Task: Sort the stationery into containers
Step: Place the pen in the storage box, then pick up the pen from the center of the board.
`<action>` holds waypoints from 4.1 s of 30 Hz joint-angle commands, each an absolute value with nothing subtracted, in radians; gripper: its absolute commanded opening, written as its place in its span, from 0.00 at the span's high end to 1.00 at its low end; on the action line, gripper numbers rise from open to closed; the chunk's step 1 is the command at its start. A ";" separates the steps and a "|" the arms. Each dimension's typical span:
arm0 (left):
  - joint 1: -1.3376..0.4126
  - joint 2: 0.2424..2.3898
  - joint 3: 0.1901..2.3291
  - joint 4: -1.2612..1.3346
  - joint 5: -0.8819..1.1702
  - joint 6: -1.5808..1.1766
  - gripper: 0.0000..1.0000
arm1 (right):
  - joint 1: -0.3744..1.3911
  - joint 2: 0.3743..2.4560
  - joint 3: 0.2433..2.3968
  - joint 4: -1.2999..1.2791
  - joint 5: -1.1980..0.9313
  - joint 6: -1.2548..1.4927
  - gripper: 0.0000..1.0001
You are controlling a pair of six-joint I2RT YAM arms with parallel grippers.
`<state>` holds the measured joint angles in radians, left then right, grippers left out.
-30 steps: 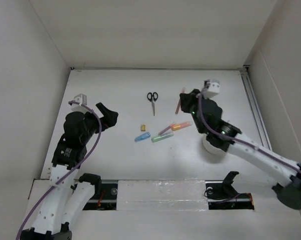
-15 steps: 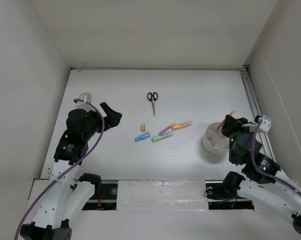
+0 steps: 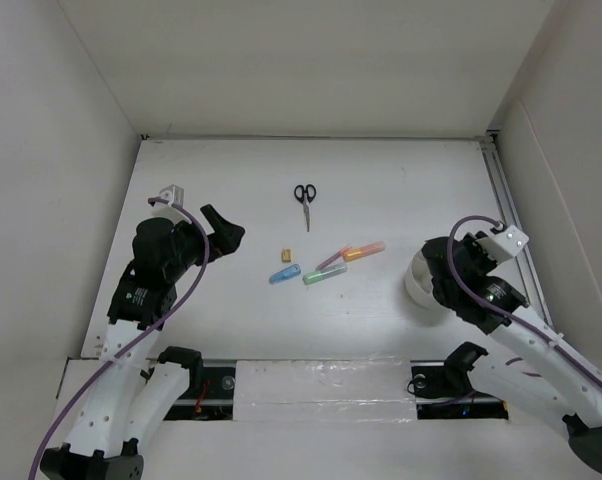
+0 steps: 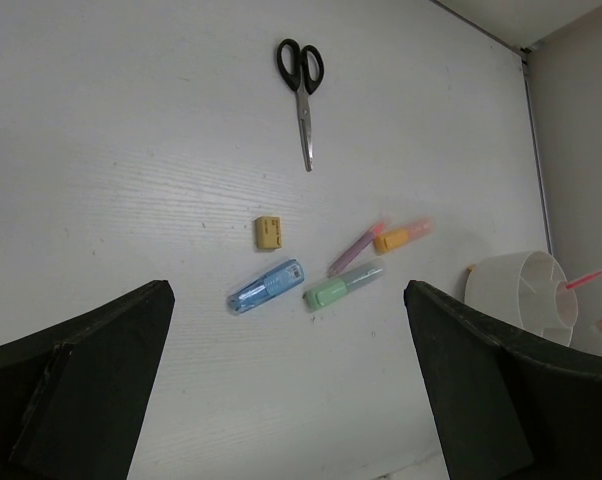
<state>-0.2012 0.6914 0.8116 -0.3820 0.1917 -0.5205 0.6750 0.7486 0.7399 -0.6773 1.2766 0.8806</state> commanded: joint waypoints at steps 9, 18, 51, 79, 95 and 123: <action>-0.204 0.681 0.816 -0.337 0.216 -0.505 0.00 | 0.557 0.750 0.720 -0.448 1.270 0.721 1.00; -0.204 0.672 0.816 -0.328 0.235 -0.495 0.00 | 0.528 0.877 0.729 -0.436 1.279 0.771 1.00; -0.225 0.663 0.816 -0.328 0.235 -0.495 0.00 | 0.580 1.157 0.836 -0.986 1.301 1.397 0.96; -0.225 0.663 0.816 -0.319 0.233 -0.495 0.00 | 0.828 1.124 1.071 -1.379 1.321 1.686 0.35; -0.225 0.681 0.816 -0.339 0.158 -0.514 0.00 | 0.933 1.440 1.374 -1.237 1.299 1.517 0.00; -0.225 0.614 0.816 -0.359 0.080 -0.552 0.00 | 0.856 2.029 1.617 -0.870 0.732 1.611 0.17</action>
